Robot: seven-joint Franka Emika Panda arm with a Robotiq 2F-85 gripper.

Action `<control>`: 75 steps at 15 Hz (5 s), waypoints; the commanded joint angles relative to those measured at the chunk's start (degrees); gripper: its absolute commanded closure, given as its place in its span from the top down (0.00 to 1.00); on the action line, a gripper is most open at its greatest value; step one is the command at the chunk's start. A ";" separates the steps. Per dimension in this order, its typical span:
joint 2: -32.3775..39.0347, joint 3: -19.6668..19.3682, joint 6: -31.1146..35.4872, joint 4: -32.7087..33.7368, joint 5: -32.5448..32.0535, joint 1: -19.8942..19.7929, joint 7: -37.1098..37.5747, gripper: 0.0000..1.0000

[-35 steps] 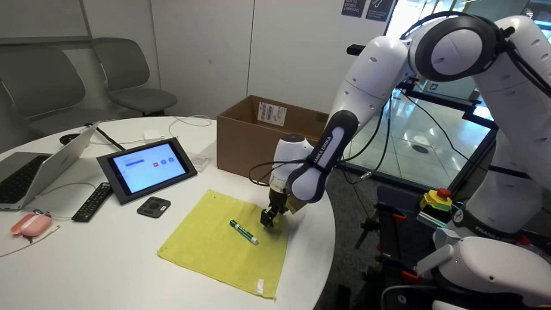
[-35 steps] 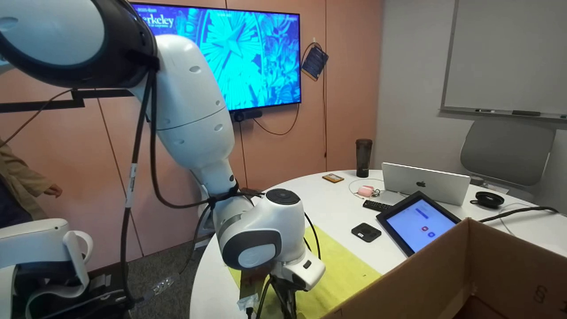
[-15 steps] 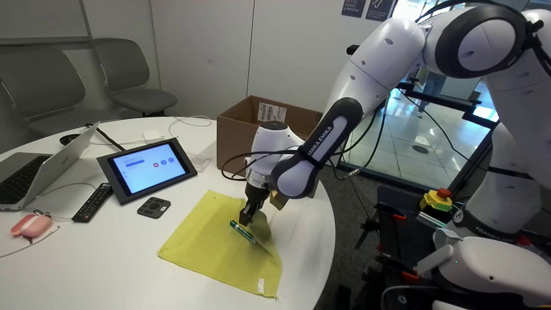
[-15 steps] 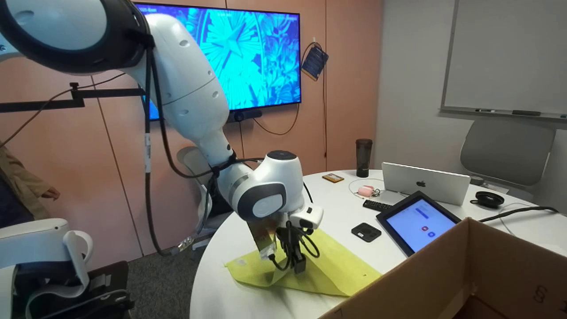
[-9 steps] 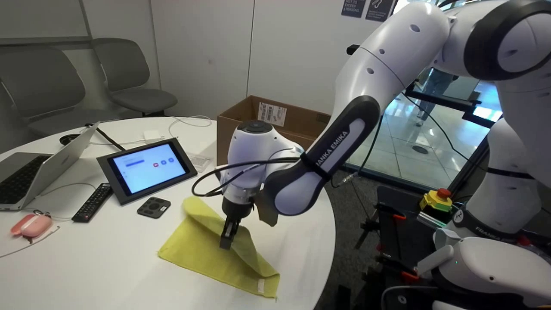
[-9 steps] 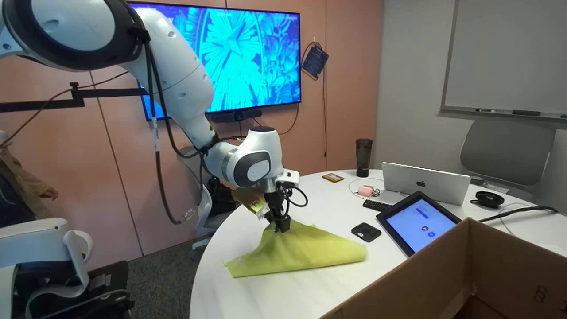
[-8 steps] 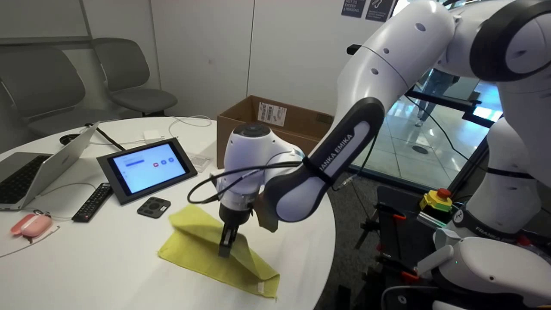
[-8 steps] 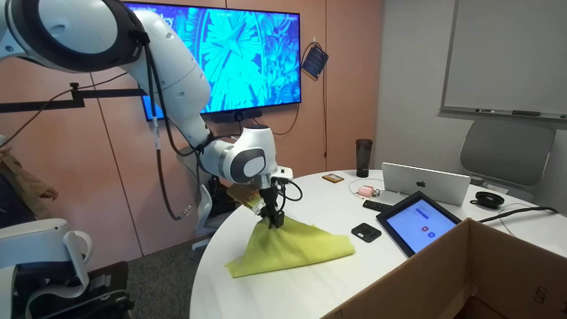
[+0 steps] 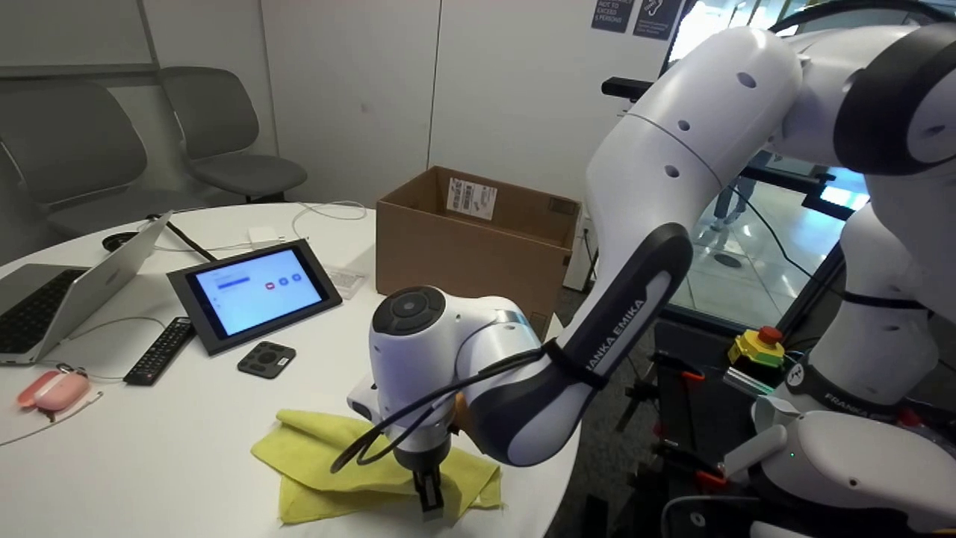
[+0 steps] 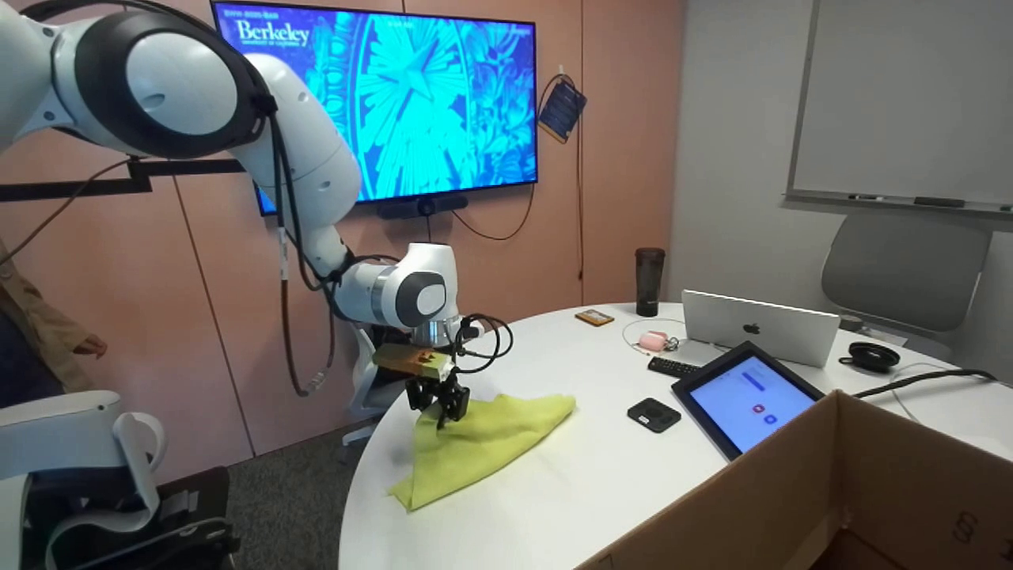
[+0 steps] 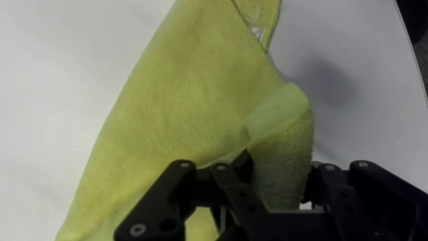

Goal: Put the marker on the green towel, then wrap the marker in the towel and put it in the box

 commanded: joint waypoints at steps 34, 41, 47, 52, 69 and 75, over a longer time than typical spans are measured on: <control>-7.96 9.32 10.26 -19.77 -7.32 -15.74 -33.91 1.00; -6.47 8.58 12.08 -20.99 -13.12 -16.62 -47.58 1.00; -5.06 6.69 13.15 -21.38 -15.90 -14.90 -51.49 1.00; -2.69 5.10 15.37 -21.13 -16.66 -13.51 -50.66 1.00; -2.53 1.65 26.11 -22.94 -16.27 -12.52 -47.08 0.04; -6.35 1.86 26.01 -26.51 -15.83 -14.02 -46.32 0.04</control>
